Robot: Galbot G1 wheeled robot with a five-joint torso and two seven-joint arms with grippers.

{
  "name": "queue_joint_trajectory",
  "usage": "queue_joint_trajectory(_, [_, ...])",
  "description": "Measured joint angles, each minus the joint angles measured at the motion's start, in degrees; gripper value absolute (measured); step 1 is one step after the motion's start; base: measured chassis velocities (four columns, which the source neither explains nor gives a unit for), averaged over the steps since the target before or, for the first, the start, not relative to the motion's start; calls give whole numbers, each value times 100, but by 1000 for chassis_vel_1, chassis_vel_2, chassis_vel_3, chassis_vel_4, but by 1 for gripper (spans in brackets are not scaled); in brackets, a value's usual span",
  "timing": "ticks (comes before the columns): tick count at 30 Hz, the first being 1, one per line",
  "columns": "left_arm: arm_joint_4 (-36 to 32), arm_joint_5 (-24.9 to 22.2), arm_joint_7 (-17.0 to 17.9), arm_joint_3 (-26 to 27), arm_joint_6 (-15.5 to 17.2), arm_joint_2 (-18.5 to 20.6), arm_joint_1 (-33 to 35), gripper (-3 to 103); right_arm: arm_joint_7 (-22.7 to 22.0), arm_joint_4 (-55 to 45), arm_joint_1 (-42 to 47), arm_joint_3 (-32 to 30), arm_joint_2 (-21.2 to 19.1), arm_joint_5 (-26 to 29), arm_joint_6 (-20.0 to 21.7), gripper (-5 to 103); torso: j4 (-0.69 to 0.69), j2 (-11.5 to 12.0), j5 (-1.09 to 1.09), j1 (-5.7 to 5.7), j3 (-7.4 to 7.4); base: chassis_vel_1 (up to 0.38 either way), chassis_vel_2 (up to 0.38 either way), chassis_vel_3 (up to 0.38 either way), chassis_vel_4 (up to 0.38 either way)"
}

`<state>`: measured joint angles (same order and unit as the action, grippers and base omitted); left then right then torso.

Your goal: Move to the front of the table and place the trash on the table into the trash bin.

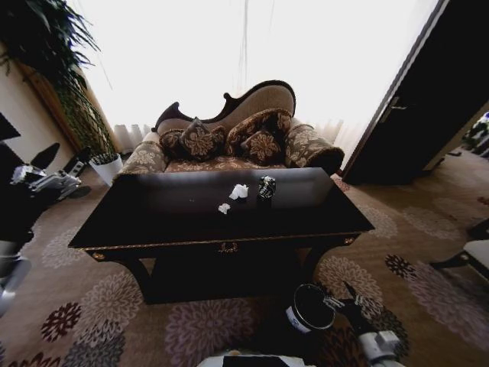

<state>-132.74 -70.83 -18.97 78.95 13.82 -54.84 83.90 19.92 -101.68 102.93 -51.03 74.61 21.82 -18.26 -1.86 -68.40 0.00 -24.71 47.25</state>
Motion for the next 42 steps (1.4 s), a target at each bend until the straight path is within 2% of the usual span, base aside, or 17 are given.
queue_joint_trajectory(4, [23,4,3,-24,1,11,-30,100,-137,-607,204,-139,16,118,33,100,0,0,0,0,0,0,0,0,0])
queue_joint_trajectory(8, [24,55,3,-78,4,-25,-38,100,-623,-1710,333,-314,-7,534,587,100,0,0,0,0,0,0,0,0,0])
queue_joint_trajectory(9, [24,55,3,-78,4,-25,-38,100,-623,-1710,333,-314,-7,534,587,100,0,0,0,0,0,0,0,0,0])
queue_joint_trajectory(11, [23,68,4,-80,4,-36,-34,100,-890,-2256,325,-418,-69,725,924,100,1,0,-1,0,0,0,0,0,0])
queue_joint_trajectory(13, [23,70,4,-77,4,-37,-30,100,-957,-2435,311,-446,-109,814,1031,100,1,0,-1,0,0,0,0,0,0])
queue_joint_trajectory(17, [-4,74,5,-43,6,-60,7,100,-1279,-2989,199,-455,-345,1307,1685,100,0,0,0,0,0,0,0,0,0])
queue_joint_trajectory(18, [-4,74,5,-43,6,-60,7,100,-1279,-2989,199,-455,-345,1307,1685,100,0,0,0,0,0,0,0,0,0])
queue_joint_trajectory(21, [-59,97,6,-11,6,-98,63,100,-1616,-3328,-85,-277,-683,2113,2454,100,0,0,1,0,0,0,0,0,0])
queue_joint_trajectory(24, [-91,110,6,28,7,-106,109,100,-1651,-3383,-312,-147,-920,2305,2686,100,1,0,0,0,0,0,0,0,0])
queue_joint_trajectory(26, [-136,115,4,95,6,-107,170,100,-1687,-3360,-662,90,-1275,2375,2897,100,1,0,1,0,0,0,0,0,0])
queue_joint_trajectory(27, [-136,115,4,95,6,-107,170,100,-1687,-3360,-662,90,-1275,2375,2897,100,1,0,1,0,0,0,0,0,0])
queue_joint_trajectory(30, [-188,124,0,198,6,-88,258,100,-1670,-3179,-1223,402,-1673,2450,3015,100,1,0,2,0,1,0,0,0,0])
queue_joint_trajectory(36, [-235,128,-5,358,5,-79,404,100,-1592,-2825,-2124,898,-2092,2502,3104,100,1,0,2,-1,1,0,0,0,0])
queue_joint_trajectory(42, [-324,240,-10,408,5,-228,553,100,-1589,-2260,-3367,1764,-2465,2761,3223,100,1,0,0,-1,1,0,0,0,0])
